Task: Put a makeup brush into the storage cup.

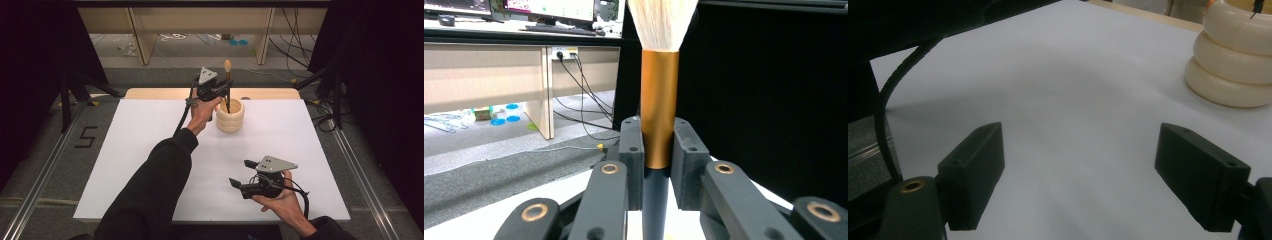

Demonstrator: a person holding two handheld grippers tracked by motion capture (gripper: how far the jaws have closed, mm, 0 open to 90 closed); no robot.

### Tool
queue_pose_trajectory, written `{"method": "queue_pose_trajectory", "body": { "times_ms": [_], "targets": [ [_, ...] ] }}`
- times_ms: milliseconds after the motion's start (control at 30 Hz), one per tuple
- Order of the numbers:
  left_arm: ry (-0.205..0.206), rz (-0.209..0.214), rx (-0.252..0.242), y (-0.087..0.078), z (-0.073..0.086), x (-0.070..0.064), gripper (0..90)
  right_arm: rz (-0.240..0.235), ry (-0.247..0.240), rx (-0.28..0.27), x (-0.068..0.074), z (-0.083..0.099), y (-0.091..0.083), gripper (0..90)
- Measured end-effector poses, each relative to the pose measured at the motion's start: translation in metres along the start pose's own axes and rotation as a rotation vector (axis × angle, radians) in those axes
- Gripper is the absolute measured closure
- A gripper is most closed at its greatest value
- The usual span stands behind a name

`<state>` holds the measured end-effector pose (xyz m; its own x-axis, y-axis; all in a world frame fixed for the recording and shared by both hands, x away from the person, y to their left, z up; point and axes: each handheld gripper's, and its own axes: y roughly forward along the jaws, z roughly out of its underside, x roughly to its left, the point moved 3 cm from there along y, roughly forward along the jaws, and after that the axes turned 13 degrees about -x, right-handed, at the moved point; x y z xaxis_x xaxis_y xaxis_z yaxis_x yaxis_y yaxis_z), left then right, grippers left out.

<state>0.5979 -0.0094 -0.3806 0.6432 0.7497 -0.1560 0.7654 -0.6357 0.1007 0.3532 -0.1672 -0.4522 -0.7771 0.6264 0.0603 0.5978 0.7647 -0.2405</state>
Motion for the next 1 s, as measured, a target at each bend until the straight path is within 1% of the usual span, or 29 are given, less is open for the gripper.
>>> {"method": "queue_pose_trajectory", "body": {
  "times_ms": [67, 167, 300, 400, 467, 567, 700, 900, 1000],
  "targets": [
    [-0.003, 0.0, 0.002, 0.001, 0.003, 0.0, 77.8, -0.001, 0.0, 0.001, 0.0, 0.0, 0.0, 20.8],
    [0.01, -0.004, 0.014, 0.002, 0.006, 0.0, 77.8, -0.001, 0.001, 0.001, 0.0, 0.0, 0.0, 20.8],
    [0.005, -0.007, 0.016, 0.002, 0.01, 0.001, 77.8, -0.006, 0.003, 0.0, 0.001, 0.0, 0.0, 21.0],
    [0.01, -0.012, 0.03, 0.001, 0.016, 0.003, 77.7, -0.008, 0.0, -0.004, 0.001, 0.0, 0.001, 21.0],
    [0.009, -0.016, 0.033, 0.0, 0.019, 0.004, 77.7, -0.009, 0.001, -0.003, 0.001, 0.0, 0.001, 21.0],
    [-0.003, -0.021, 0.036, 0.001, 0.022, 0.005, 77.7, -0.012, 0.001, 0.003, 0.001, 0.0, 0.001, 21.1],
    [-0.004, -0.011, 0.043, 0.002, 0.025, 0.003, 77.6, -0.012, 0.0, 0.003, 0.001, 0.0, 0.001, 21.0],
    [-0.005, -0.004, 0.071, 0.002, 0.034, 0.002, 77.6, -0.013, -0.002, 0.004, 0.001, 0.0, 0.001, 21.1],
    [-0.015, -0.001, 0.077, 0.002, 0.038, 0.002, 77.5, -0.013, -0.002, 0.007, 0.001, 0.0, 0.001, 21.1]
  ]
}}
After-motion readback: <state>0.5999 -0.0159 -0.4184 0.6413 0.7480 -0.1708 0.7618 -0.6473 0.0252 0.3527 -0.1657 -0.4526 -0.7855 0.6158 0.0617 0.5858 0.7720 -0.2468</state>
